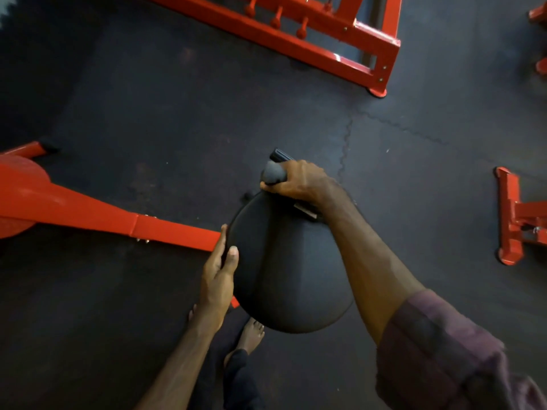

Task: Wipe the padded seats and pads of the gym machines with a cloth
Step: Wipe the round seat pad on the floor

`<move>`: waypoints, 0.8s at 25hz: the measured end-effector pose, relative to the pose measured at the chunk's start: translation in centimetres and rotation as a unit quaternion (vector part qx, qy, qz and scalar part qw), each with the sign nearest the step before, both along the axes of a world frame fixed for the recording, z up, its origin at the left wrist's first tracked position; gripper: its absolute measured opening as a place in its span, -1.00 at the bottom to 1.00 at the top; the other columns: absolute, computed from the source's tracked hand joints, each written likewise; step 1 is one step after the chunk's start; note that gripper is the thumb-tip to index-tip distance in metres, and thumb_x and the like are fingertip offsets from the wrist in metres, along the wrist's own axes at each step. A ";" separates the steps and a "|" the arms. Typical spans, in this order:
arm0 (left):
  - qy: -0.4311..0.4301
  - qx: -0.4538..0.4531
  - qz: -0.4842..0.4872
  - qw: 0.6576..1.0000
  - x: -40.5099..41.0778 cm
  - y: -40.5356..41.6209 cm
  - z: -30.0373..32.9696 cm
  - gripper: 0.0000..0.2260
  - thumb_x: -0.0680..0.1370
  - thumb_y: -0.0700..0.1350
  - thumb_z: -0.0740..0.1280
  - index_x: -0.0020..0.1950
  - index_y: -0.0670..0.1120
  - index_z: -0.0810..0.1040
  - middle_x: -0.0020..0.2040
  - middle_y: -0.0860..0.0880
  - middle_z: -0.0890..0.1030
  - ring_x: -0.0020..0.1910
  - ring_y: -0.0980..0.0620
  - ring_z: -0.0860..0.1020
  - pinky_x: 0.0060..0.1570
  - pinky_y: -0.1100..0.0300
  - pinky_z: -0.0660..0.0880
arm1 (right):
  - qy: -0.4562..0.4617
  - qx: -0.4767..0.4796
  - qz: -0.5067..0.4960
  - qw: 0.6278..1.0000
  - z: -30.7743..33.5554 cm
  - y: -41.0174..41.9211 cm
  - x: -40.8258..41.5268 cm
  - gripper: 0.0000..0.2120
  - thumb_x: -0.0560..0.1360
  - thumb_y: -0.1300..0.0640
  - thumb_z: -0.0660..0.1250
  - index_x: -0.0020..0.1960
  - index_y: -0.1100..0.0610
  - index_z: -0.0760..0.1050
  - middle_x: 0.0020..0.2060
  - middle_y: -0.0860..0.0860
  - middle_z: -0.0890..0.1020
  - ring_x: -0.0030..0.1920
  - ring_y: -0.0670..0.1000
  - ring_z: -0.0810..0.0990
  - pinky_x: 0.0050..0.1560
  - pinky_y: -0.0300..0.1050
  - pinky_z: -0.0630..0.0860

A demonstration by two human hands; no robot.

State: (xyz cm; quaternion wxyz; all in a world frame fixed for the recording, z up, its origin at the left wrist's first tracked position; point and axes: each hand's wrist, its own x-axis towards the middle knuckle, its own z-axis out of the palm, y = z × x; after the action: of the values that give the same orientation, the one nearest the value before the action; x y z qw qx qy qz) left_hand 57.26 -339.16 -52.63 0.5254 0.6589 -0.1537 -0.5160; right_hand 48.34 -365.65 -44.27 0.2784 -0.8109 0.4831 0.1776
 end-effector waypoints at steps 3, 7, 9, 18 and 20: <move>-0.021 0.007 -0.042 0.999 1.2 -1.0 0.1 -0.49 0.72 -0.15 0.30 0.66 -0.07 0.28 0.61 -0.02 0.38 0.61 0.07 0.33 0.63 0.06 0.23 | 0.048 0.000 0.073 0.996 0.4 1.2 3.5 -0.46 0.47 -0.40 0.38 0.25 -0.05 0.61 0.23 0.08 0.68 0.26 0.16 0.64 0.24 0.06 0.56; -0.105 0.082 -0.180 0.975 3.5 -1.6 1.7 -0.47 0.74 -0.10 0.26 0.70 -0.08 0.19 0.62 -0.06 0.35 0.57 0.09 0.30 0.45 0.36 0.21 | -0.020 0.042 0.042 0.998 3.2 2.5 2.1 -0.55 0.41 -0.40 0.43 0.18 -0.19 0.62 0.06 -0.09 0.72 0.11 0.00 0.68 0.21 0.03 0.59; -0.127 0.110 -0.247 0.954 4.7 -2.1 3.4 -0.44 0.74 -0.01 0.26 0.70 -0.09 0.18 0.62 -0.12 0.36 0.60 -0.02 0.32 0.51 0.19 0.26 | -0.101 0.036 -0.015 0.994 5.4 3.8 0.5 -0.64 0.44 -0.31 0.49 0.16 -0.18 0.63 -0.03 -0.19 0.71 0.00 -0.15 0.65 0.14 -0.08 0.58; -0.402 0.022 -0.423 0.812 2.0 -15.2 17.5 -0.66 0.66 0.03 0.36 0.41 -0.05 0.59 0.32 -0.14 0.64 0.33 -0.19 0.58 0.30 0.03 0.49 | -0.293 0.034 -0.301 0.907 16.7 8.9 -16.5 -0.94 0.59 0.06 0.49 0.02 -0.08 0.64 -0.10 -0.37 0.70 -0.05 -0.37 0.62 0.12 -0.33 0.50; -0.414 -0.024 -0.508 0.755 -4.0 -18.0 20.9 -0.69 0.65 0.01 0.38 0.36 -0.04 0.62 0.26 -0.12 0.69 0.28 -0.14 0.62 0.23 0.05 0.52 | -0.283 0.037 -0.348 0.893 19.8 12.1 -23.2 -0.86 0.63 0.19 0.43 0.01 -0.05 0.60 -0.23 -0.44 0.66 -0.17 -0.44 0.59 -0.01 -0.43 0.44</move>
State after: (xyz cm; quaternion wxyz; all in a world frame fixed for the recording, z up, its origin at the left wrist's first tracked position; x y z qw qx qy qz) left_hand 53.22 -357.21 -31.75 0.0873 0.6204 -0.6805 -0.3801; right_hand 25.10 -353.57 -24.46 0.4776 -0.5956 0.6282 -0.1501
